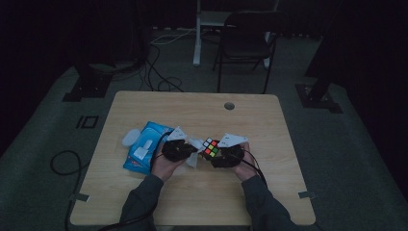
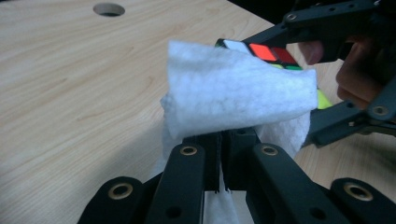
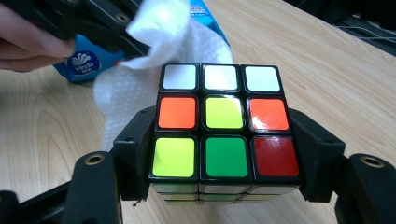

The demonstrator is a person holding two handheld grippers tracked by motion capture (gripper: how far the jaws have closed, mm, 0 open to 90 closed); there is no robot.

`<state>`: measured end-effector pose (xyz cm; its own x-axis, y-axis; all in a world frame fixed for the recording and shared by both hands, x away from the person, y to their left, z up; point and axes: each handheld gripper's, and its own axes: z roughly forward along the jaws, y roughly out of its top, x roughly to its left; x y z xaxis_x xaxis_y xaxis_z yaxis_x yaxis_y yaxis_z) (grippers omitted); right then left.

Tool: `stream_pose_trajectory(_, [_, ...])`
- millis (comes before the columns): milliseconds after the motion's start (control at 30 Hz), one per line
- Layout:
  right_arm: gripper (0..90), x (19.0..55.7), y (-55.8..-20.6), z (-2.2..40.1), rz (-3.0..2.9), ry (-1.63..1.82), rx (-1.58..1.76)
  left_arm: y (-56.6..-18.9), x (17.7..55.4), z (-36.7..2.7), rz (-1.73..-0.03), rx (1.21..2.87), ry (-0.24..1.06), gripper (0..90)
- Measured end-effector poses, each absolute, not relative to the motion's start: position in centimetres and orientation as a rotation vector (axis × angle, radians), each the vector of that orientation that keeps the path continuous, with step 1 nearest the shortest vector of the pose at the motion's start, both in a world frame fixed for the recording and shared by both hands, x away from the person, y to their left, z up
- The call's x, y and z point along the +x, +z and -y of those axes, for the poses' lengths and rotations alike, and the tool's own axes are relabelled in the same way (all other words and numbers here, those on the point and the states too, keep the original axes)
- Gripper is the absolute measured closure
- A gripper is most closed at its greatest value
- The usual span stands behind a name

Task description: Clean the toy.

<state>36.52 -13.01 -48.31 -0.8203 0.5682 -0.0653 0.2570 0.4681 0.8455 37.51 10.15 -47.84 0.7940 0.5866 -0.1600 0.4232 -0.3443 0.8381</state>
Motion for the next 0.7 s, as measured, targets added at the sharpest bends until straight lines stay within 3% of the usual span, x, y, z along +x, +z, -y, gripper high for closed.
stream_pose_trajectory(700, [33.9,37.1,-48.3,12.9,-2.351,1.244,0.799,-47.0,36.3,-9.8,-0.712,1.992,0.255,87.9])
